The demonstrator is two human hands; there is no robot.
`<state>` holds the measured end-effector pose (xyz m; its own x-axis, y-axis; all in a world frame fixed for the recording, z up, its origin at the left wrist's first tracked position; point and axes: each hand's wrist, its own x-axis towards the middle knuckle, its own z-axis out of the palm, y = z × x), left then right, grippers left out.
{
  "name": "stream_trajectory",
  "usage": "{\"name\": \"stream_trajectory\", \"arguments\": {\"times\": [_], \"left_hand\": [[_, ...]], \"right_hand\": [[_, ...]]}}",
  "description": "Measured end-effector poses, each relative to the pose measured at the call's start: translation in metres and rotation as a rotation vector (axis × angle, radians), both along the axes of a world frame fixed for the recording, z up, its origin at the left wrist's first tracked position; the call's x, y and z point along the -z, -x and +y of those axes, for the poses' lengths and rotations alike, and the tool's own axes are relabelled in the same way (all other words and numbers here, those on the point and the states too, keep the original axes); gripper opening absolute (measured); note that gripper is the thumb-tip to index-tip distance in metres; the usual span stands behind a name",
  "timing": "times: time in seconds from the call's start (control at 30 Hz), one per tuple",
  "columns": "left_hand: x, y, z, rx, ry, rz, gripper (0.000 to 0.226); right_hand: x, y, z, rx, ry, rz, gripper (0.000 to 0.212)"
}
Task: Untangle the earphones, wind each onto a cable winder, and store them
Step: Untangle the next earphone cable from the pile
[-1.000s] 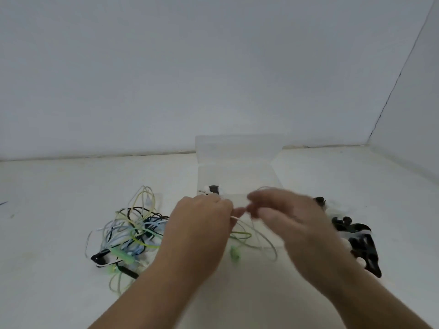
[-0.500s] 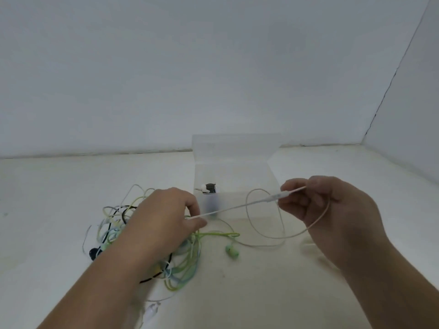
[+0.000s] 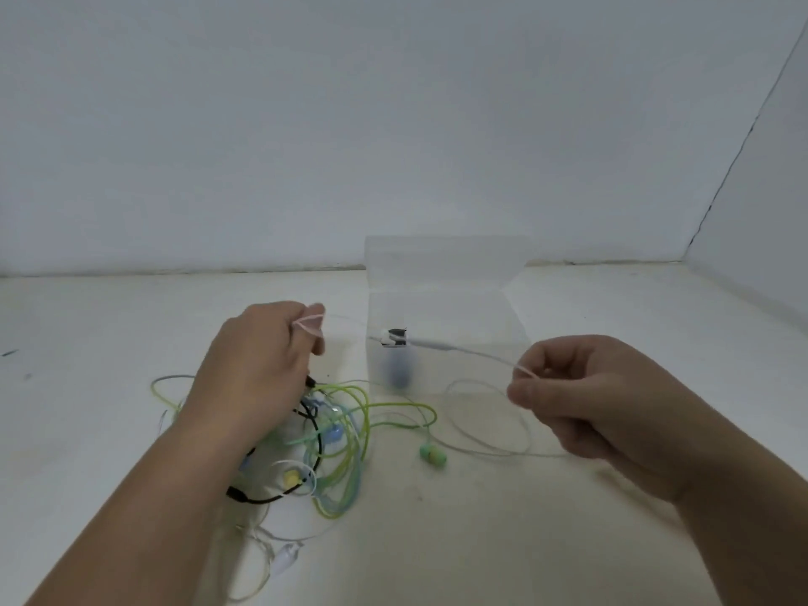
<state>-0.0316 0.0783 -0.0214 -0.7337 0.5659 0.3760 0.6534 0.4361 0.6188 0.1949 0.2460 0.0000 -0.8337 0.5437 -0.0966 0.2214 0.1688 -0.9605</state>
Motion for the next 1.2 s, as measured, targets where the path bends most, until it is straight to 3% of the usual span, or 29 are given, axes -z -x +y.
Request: {"name": "stream_trajectory", "arguments": {"times": [0.1, 0.17, 0.37, 0.47, 0.57, 0.77, 0.87, 1.07, 1.2], "left_hand": [[0.001, -0.002, 0.001, 0.022, 0.018, -0.001, 0.049], [0.003, -0.008, 0.003, 0.117, 0.104, 0.010, 0.048], [0.007, -0.022, 0.009, 0.288, 0.276, 0.010, 0.018], [0.007, -0.029, 0.008, 0.299, 0.403, -0.018, 0.026], [0.006, -0.031, 0.007, 0.294, 0.563, 0.014, 0.039], [0.001, -0.022, 0.000, 0.215, 0.600, 0.017, 0.021], [0.001, -0.018, -0.001, 0.181, 0.606, 0.013, 0.016], [0.004, -0.011, -0.002, 0.108, 0.639, 0.042, 0.019], [0.005, -0.004, -0.004, 0.039, 0.657, 0.045, 0.026]], "right_hand": [[0.006, 0.004, -0.001, 0.028, -0.471, -0.248, 0.010], [0.018, 0.014, -0.007, 0.028, -0.628, -0.288, 0.007], [0.045, 0.040, -0.023, -0.014, -0.779, -0.426, 0.023], [0.041, 0.041, -0.026, -0.020, -0.807, -0.446, 0.005], [0.043, 0.041, -0.026, -0.056, -0.901, -0.487, 0.011], [0.041, 0.028, -0.007, 0.005, -0.922, -0.416, 0.018], [0.033, 0.019, -0.002, 0.176, -0.820, -0.289, 0.021], [0.014, 0.007, 0.000, 0.684, -0.615, 0.336, 0.023], [0.009, 0.001, 0.010, 0.930, -0.411, 0.557, 0.026]]}}
